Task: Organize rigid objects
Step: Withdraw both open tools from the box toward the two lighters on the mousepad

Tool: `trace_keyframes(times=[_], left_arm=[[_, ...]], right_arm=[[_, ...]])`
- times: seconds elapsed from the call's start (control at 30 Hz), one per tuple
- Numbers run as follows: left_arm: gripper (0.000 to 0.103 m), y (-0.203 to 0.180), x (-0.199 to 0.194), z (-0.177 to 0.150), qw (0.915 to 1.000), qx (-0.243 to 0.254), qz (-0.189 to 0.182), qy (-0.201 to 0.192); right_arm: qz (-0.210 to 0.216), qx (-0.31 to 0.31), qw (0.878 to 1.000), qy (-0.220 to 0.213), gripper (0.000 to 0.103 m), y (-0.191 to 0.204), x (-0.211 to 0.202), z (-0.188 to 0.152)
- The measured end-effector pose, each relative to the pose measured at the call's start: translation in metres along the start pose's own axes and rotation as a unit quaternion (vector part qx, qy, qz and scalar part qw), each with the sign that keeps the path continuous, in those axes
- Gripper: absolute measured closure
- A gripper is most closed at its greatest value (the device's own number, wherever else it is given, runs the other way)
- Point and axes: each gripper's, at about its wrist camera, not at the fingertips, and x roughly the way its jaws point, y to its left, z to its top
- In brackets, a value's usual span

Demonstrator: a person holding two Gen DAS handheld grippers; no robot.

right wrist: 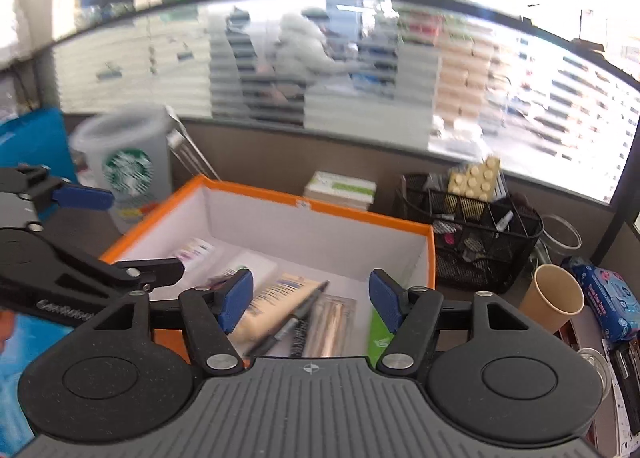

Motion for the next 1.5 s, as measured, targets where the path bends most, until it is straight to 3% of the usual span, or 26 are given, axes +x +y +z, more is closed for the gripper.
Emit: trace_keyframes(times=[0.1,0.27,0.33,0.47,0.63,0.8,0.93,1.03,1.17,1.37,1.43,1.5], left_arm=[[0.001,0.014,-0.01,-0.009,0.9998,-0.014,0.015,-0.004],[0.001,0.036,-0.024,-0.04,0.9988,-0.038,0.03,-0.002],[0.001,0.043,-0.025,-0.058,0.9983,-0.052,0.025,0.005],[0.001,0.05,-0.018,-0.088,0.9965,-0.074,0.021,0.035],[0.001,0.064,-0.014,-0.116,0.991,-0.115,0.018,0.065],[0.001,0.065,-0.011,-0.137,0.9877,-0.13,0.016,0.085],[0.001,0.063,-0.004,-0.147,0.9866,-0.126,0.016,0.103],[0.001,0.067,-0.005,-0.152,0.9857,-0.131,0.017,0.105],[0.001,0.077,-0.007,-0.158,0.9834,-0.146,0.026,0.105],[0.001,0.081,-0.014,-0.166,0.9819,-0.155,0.023,0.107],[0.001,0.078,-0.017,-0.167,0.983,-0.147,0.03,0.106],[0.001,0.074,-0.02,-0.168,0.9838,-0.144,0.031,0.103]], right_arm=[[0.019,0.001,1.0,-0.023,0.03,0.005,-0.024,-0.002],[0.119,0.042,0.992,-0.002,0.03,0.008,-0.04,-0.027],[0.157,0.056,0.985,0.032,0.03,0.013,-0.028,-0.045],[0.189,0.064,0.976,0.088,0.03,0.026,0.015,-0.082],[0.237,0.022,0.965,0.108,0.03,0.051,0.044,-0.092],[0.255,0.024,0.959,0.122,0.03,0.059,0.072,-0.085],[0.244,0.012,0.959,0.142,0.03,0.059,0.085,-0.091],[0.254,0.008,0.956,0.143,0.027,0.063,0.073,-0.1],[0.259,-0.021,0.954,0.148,0.016,0.082,0.047,-0.117],[0.295,-0.044,0.944,0.145,0.016,0.113,0.012,-0.139],[0.267,-0.023,0.955,0.125,0.016,0.108,0.004,-0.141],[0.201,0.013,0.975,0.093,0.016,0.097,-0.003,-0.14]])
